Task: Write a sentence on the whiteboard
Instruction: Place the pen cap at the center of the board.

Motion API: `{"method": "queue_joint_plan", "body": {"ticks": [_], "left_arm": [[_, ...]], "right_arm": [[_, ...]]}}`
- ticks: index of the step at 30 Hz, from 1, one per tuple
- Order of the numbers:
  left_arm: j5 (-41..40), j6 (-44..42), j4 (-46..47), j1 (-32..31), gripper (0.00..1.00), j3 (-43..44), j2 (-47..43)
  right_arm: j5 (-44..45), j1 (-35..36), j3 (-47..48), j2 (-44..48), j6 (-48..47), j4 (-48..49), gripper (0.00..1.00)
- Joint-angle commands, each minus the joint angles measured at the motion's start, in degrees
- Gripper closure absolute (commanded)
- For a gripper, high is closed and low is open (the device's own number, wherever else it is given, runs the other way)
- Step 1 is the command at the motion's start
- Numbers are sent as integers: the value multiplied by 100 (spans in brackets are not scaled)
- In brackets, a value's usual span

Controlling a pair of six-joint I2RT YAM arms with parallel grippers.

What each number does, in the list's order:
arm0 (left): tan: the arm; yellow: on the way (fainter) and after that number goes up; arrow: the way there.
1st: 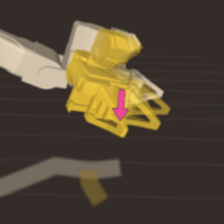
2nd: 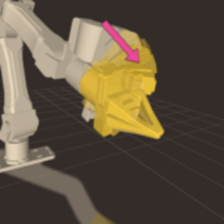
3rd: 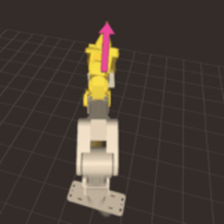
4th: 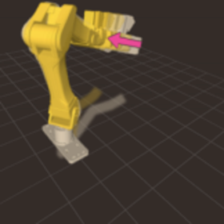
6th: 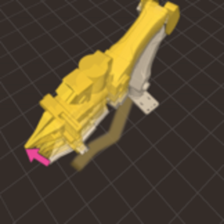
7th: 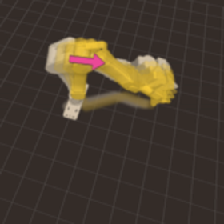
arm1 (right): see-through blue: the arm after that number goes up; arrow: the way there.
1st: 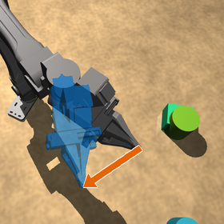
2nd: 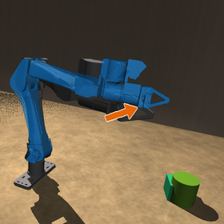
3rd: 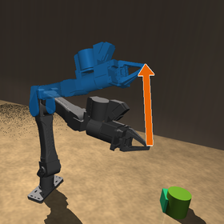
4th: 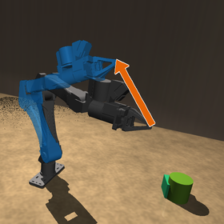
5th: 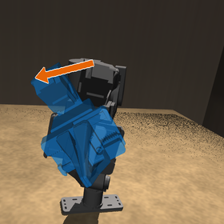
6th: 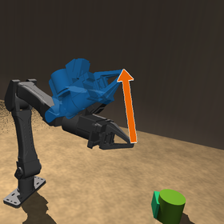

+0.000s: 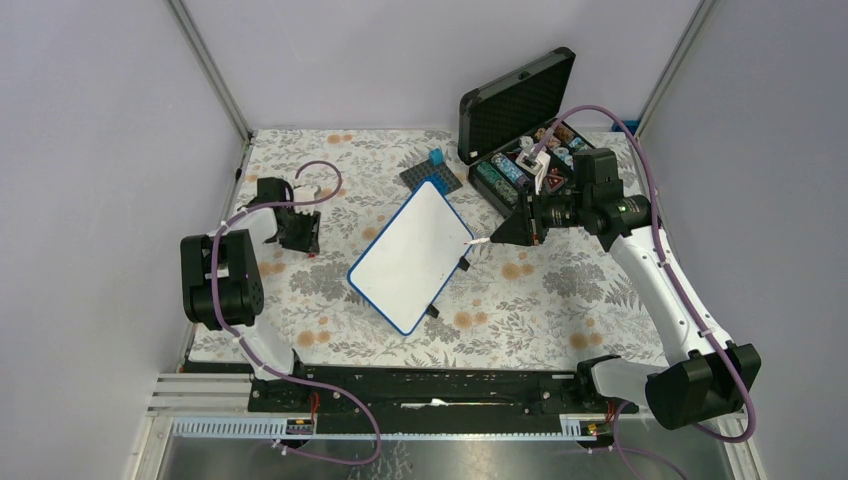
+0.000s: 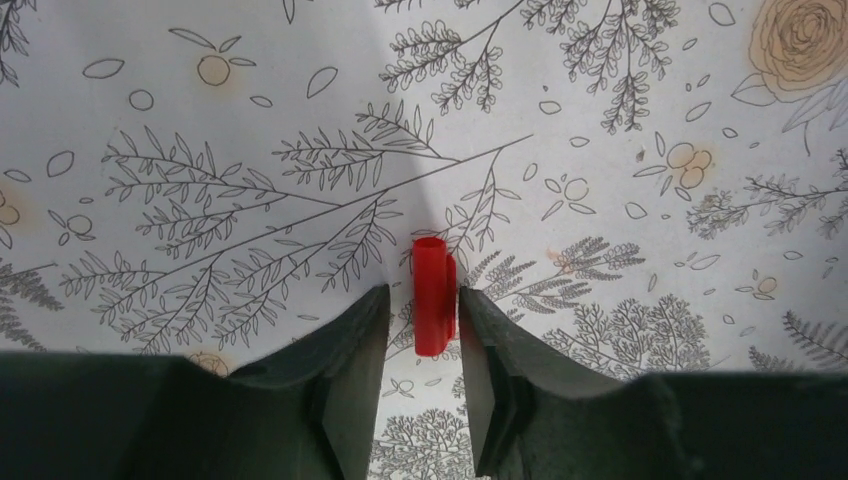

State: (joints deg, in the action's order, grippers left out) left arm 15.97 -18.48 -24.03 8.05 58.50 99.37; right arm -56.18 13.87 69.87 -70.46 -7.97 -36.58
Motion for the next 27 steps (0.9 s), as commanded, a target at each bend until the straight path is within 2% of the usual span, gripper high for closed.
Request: {"method": "queue_joint_plan", "body": {"ticks": [1,4,8,11,14,16,21,24,27], "left_arm": [[161,-29,-455,112,60,533,-83],[351,-112,-898,151,53,1145,-347],[681,-206,-1632,165,50,2301,-563],[1370,-454,-2348,126,50,3188,-674],[1973,-945,-2904,-178,50,3807,-880],[1928,-1267,-3074,-637,50,3927,-1138],[1137,-2069,-3365,-2401,49,3802,-1695],[992,-2433,-3671,-3319,49,3854,-1658],[441,-2414,-3691,-4257,50,3825,-1406]], "right_arm": [[-138,-16,125,74,-65,9,100],[-130,-15,186,73,-90,-56,100],[-152,-20,260,46,-37,-89,100],[-143,-78,312,25,-21,-77,100],[-217,-353,401,-23,35,-72,100],[-258,-602,464,-78,105,-72,100],[-120,-1339,524,-225,228,-58,100],[-48,-1927,396,-258,344,109,100],[3,-2316,130,-210,502,384,100]]}}
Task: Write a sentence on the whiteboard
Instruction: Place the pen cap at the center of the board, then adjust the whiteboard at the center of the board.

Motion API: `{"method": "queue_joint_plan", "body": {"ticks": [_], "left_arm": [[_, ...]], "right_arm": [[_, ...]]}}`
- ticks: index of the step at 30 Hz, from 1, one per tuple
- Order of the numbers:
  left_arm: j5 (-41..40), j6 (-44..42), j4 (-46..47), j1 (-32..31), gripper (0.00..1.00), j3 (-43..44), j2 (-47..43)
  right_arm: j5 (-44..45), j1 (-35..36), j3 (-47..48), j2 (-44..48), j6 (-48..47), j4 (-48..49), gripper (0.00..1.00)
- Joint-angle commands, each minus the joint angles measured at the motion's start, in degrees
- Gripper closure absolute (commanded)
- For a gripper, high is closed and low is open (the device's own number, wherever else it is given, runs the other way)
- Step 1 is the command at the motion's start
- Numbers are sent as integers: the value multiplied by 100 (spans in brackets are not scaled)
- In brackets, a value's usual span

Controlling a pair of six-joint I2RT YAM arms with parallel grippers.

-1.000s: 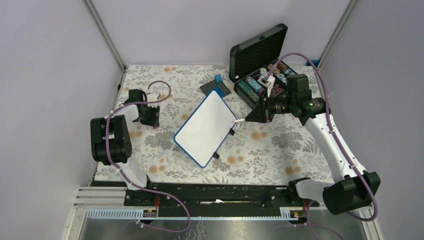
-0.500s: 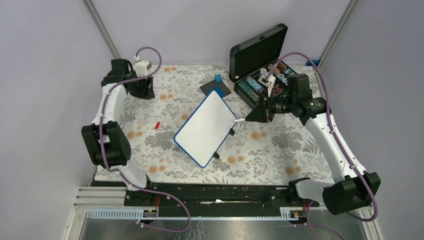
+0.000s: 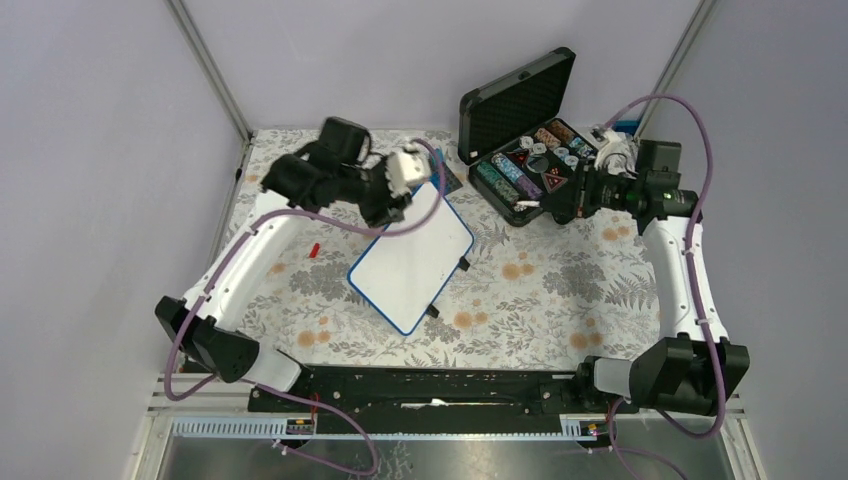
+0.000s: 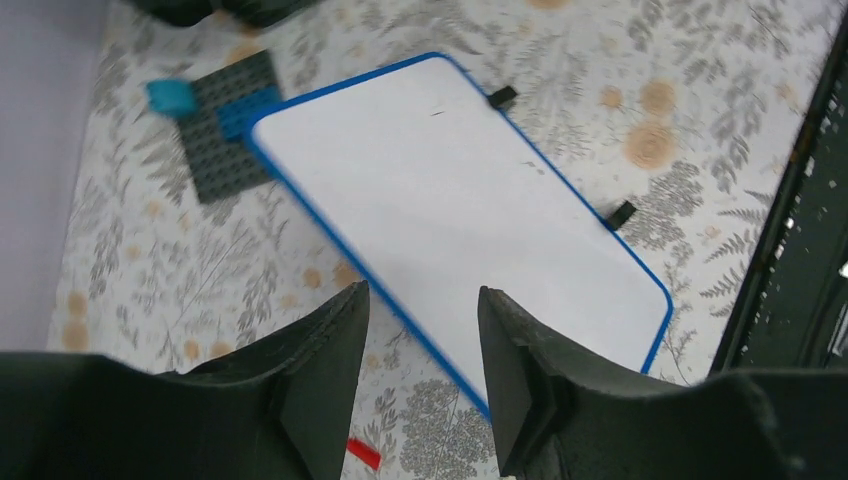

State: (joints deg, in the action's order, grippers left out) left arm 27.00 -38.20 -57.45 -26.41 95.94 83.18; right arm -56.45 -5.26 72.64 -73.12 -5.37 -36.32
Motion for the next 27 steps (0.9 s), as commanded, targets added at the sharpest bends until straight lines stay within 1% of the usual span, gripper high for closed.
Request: {"method": "queue_joint_plan", "body": {"ticks": [1,2,3,5,6,7,9,14,18,20,23,27], "left_arm": [[-809,-429,-351,-1134,50,37,329],[-918,-449,-344,-1536,50,-45,432],[-1032,-490,-330,-1716,50,-160,538],[-1367,-593,-122,-2391,51,-475,732],[-1542,-660,-19,-2614,52,-633,818],[-1666,-738,92,-2809,56,-776,940],[-1819,-851,258,-3051,60,-963,1150],[-1875,-1153,448,-3402,62,-1221,1561],[-2075,-1265,555,-3581,62,-1441,1765],[-2099,-1265,559,-3612,60,-1560,1850],[-2095,-1245,778,-3629,55,-1873,1856],[-2223,-1215,1138,-3652,56,-2208,1867]], "right_arm": [[32,-497,-212,87,270,421,100],[-2,-596,-284,114,304,480,100],[-33,-682,-347,148,341,537,100],[-107,-826,-449,232,385,620,100],[-145,-885,-498,281,393,649,100],[-178,-928,-565,346,430,720,100],[-219,-1011,-693,472,499,916,100],[-386,-1086,-866,521,982,1330,100],[-459,-1131,-947,549,1082,1511,100],[-437,-1150,-982,621,1086,1578,100],[-480,-1169,-1014,651,1151,1665,100],[-553,-1179,-1118,641,1353,1909,100]]}}
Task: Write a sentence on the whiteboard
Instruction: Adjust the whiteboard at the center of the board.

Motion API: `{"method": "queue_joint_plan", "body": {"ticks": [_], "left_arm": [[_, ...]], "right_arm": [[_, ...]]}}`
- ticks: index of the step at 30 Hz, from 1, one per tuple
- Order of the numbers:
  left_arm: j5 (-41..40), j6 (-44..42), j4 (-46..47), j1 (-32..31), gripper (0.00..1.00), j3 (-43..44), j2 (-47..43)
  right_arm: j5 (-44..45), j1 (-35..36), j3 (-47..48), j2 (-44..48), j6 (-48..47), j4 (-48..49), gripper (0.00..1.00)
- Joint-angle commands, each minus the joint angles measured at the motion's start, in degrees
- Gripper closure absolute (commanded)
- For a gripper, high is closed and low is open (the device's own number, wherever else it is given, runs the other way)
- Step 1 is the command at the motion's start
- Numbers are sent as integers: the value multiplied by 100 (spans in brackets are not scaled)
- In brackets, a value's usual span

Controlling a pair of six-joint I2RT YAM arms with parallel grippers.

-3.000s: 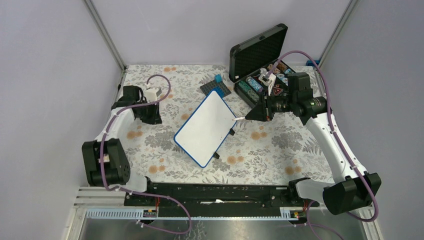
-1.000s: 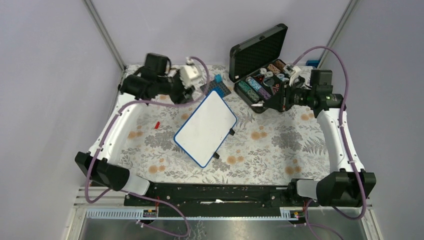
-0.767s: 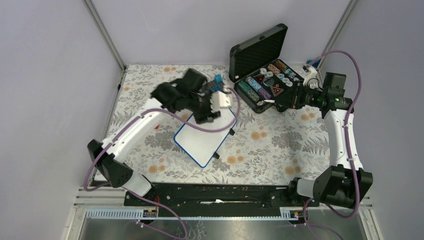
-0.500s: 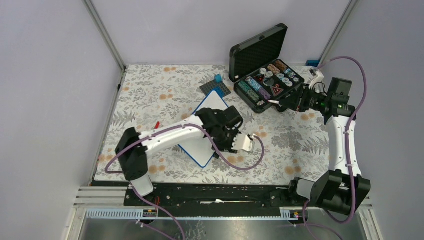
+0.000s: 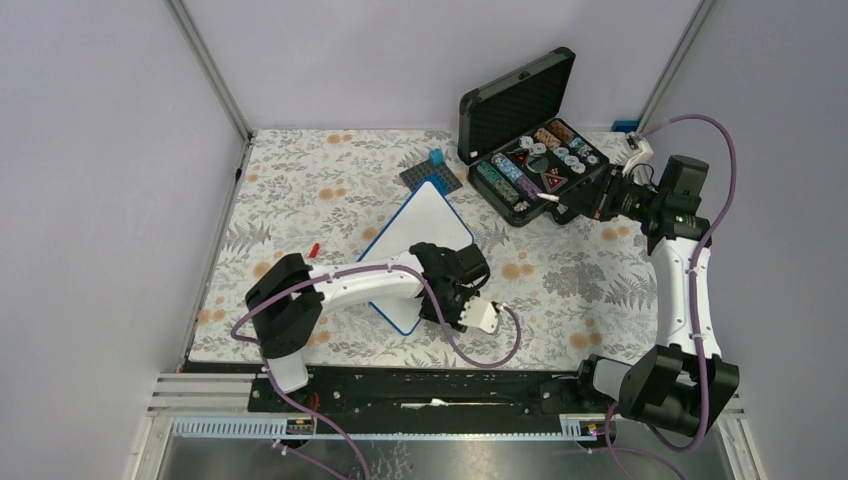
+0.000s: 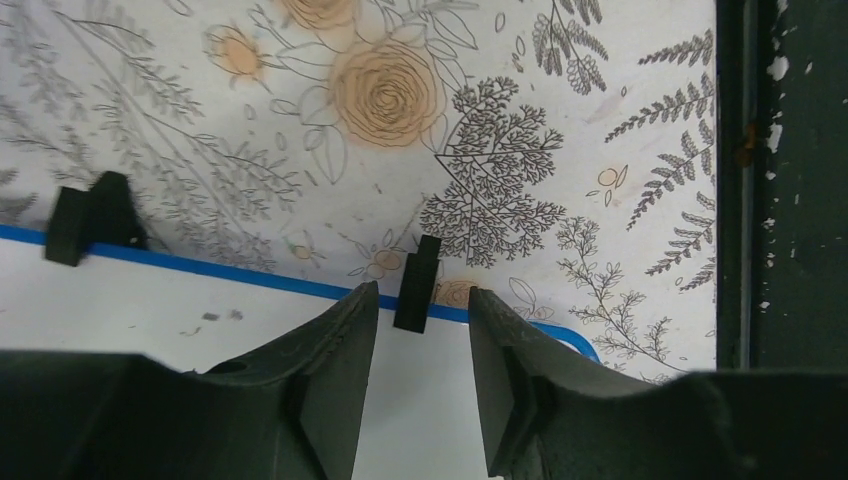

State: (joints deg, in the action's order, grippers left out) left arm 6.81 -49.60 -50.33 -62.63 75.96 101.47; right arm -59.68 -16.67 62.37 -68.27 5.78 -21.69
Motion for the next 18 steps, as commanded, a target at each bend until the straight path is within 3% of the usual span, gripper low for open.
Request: {"method": "queue_joint_plan", "body": {"ticks": [1,9,18], "left_arm": [[-244,-74,485,-30,56,-299,39],[-575,-148,1042,-47,57,-820,107],[-775,-409,1022,-69,86,-864,250]], "right_arm": [[-250,-38,-118,153,273,497,100],[-458,-38,-245,206,188,506,100],[-545,-38,-285,193,180,501,100]]}}
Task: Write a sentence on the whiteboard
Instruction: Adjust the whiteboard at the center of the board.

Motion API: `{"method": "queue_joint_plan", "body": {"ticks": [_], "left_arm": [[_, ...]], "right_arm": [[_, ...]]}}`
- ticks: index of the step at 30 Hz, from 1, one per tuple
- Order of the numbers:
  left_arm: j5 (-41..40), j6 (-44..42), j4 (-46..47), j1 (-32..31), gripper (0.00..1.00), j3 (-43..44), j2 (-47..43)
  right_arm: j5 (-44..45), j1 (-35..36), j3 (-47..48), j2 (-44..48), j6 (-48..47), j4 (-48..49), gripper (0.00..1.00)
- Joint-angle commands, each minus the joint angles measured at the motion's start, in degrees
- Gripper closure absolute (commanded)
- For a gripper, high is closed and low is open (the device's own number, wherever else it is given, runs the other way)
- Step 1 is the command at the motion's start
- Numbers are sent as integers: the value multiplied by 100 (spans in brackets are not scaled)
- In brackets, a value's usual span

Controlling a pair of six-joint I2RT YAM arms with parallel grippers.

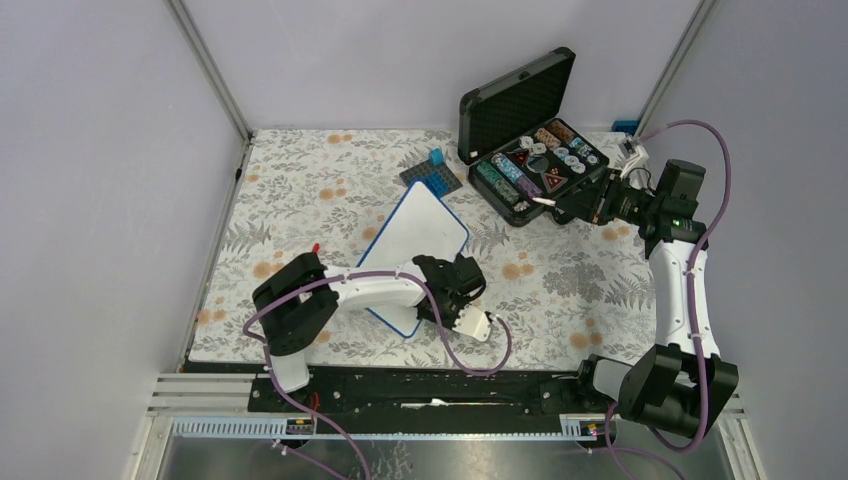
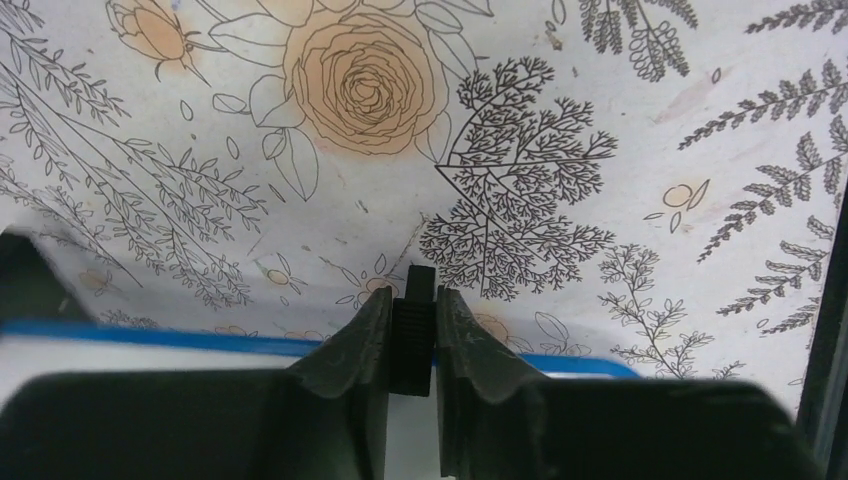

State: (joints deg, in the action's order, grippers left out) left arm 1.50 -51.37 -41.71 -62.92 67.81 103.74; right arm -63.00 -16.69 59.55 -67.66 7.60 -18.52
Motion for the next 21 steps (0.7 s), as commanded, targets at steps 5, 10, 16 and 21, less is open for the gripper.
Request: {"method": "queue_joint_plan", "body": {"ticks": [5,10,16,21], "left_arm": [[-479,-515,120,-200,96,-119,4],[-433,-896,-71,-326,100,8,-21],[-342,-1564,-561,-365,100,260,61],[-498,-2174,-988,-406,100,494,252]], "right_arm": [[-234,-36,-17,124,-2,192,100],[-263,-36,-38,115,10,193,100],[-266,-36,-38,112,7,198,100],[-289,-36,-49,86,6,196,100]]}}
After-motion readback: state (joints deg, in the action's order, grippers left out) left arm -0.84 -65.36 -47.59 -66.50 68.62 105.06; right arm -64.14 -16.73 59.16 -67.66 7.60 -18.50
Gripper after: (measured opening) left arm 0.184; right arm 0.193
